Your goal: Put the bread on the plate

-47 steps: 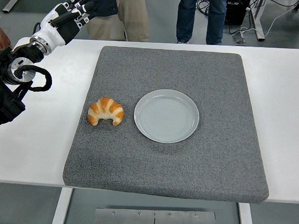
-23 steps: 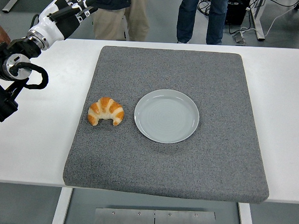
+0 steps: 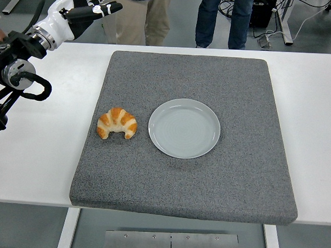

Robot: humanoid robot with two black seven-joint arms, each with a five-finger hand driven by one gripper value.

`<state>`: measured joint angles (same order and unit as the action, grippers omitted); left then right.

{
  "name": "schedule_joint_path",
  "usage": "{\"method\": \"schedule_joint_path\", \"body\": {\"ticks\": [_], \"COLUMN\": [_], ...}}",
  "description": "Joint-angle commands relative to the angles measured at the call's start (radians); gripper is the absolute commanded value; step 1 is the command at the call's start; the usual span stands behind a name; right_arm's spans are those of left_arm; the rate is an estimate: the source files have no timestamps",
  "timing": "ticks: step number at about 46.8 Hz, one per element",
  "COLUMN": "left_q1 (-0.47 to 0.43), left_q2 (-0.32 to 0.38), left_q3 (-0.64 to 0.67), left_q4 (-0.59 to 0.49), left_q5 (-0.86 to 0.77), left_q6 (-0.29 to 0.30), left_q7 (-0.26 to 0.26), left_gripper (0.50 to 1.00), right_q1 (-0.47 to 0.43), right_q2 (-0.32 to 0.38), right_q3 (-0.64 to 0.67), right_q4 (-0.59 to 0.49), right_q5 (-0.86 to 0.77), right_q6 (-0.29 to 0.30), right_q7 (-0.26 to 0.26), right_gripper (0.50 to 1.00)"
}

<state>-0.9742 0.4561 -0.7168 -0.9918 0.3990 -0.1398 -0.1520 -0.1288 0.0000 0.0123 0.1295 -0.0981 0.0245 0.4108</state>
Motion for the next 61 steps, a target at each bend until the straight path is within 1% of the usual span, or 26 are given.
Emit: {"method": "schedule_joint_path", "body": {"ticks": [1, 7, 14, 18, 21, 23, 25, 29, 32, 36, 40, 45, 48, 53, 57, 61], "left_q1": [0.011, 0.017, 0.02, 0.037, 0.045, 0.054, 0.063, 0.069, 0.069, 0.069, 0.065, 0.055, 0.058, 0.063, 0.065, 0.071], "left_q2": [0.012, 0.05, 0.107, 0.125, 0.148, 0.171, 0.2, 0.248, 0.262, 0.285, 0.328, 0.374, 0.385, 0.404, 0.424, 0.423], "left_q3": [0.002, 0.04, 0.063, 0.071, 0.073, 0.074, 0.074, 0.073, 0.073, 0.083, 0.111, 0.161, 0.177, 0.215, 0.227, 0.231], "left_q4": [-0.051, -0.139, -0.257, -0.292, -0.33, -0.356, -0.387, -0.439, -0.458, -0.481, -0.504, -0.527, -0.538, -0.561, -0.585, -0.606], "left_q5": [0.037, 0.09, 0.213, 0.271, 0.34, 0.401, 0.466, 0.572, 0.612, 0.623, 0.629, 0.681, 0.708, 0.739, 0.748, 0.75], "left_q6": [0.026, 0.058, 0.143, 0.157, 0.158, 0.158, 0.157, 0.155, 0.152, 0.149, 0.141, 0.105, 0.094, 0.092, 0.091, 0.086], "left_q7": [0.015, 0.026, 0.026, 0.026, 0.029, 0.043, 0.069, 0.144, 0.17, 0.178, 0.184, 0.184, 0.184, 0.183, 0.167, 0.154], "left_gripper": [0.971, 0.971, 0.971, 0.971, 0.971, 0.971, 0.971, 0.971, 0.971, 0.971, 0.971, 0.971, 0.971, 0.971, 0.971, 0.971], "right_q1": [0.0, 0.0, 0.0, 0.0, 0.0, 0.0, 0.0, 0.0, 0.0, 0.0, 0.0, 0.0, 0.0, 0.0, 0.0, 0.0], "right_q2": [0.0, 0.0, 0.0, 0.0, 0.0, 0.0, 0.0, 0.0, 0.0, 0.0, 0.0, 0.0, 0.0, 0.0, 0.0, 0.0], "right_q3": [0.0, 0.0, 0.0, 0.0, 0.0, 0.0, 0.0, 0.0, 0.0, 0.0, 0.0, 0.0, 0.0, 0.0, 0.0, 0.0], "right_q4": [0.001, -0.001, -0.001, 0.001, -0.001, 0.001, -0.001, 0.001, -0.001, 0.001, -0.001, 0.001, -0.001, -0.001, 0.001, -0.001], "right_q5": [0.0, 0.0, 0.0, 0.0, 0.0, 0.0, 0.0, 0.0, 0.0, 0.0, 0.0, 0.0, 0.0, 0.0, 0.0, 0.0], "right_q6": [0.0, 0.0, 0.0, 0.0, 0.0, 0.0, 0.0, 0.0, 0.0, 0.0, 0.0, 0.0, 0.0, 0.0, 0.0, 0.0], "right_q7": [0.0, 0.0, 0.0, 0.0, 0.0, 0.0, 0.0, 0.0, 0.0, 0.0, 0.0, 0.0, 0.0, 0.0, 0.0, 0.0], "right_gripper": [1.0, 1.0, 1.0, 1.0, 1.0, 1.0, 1.0, 1.0, 1.0, 1.0, 1.0, 1.0, 1.0, 1.0, 1.0, 1.0]}}
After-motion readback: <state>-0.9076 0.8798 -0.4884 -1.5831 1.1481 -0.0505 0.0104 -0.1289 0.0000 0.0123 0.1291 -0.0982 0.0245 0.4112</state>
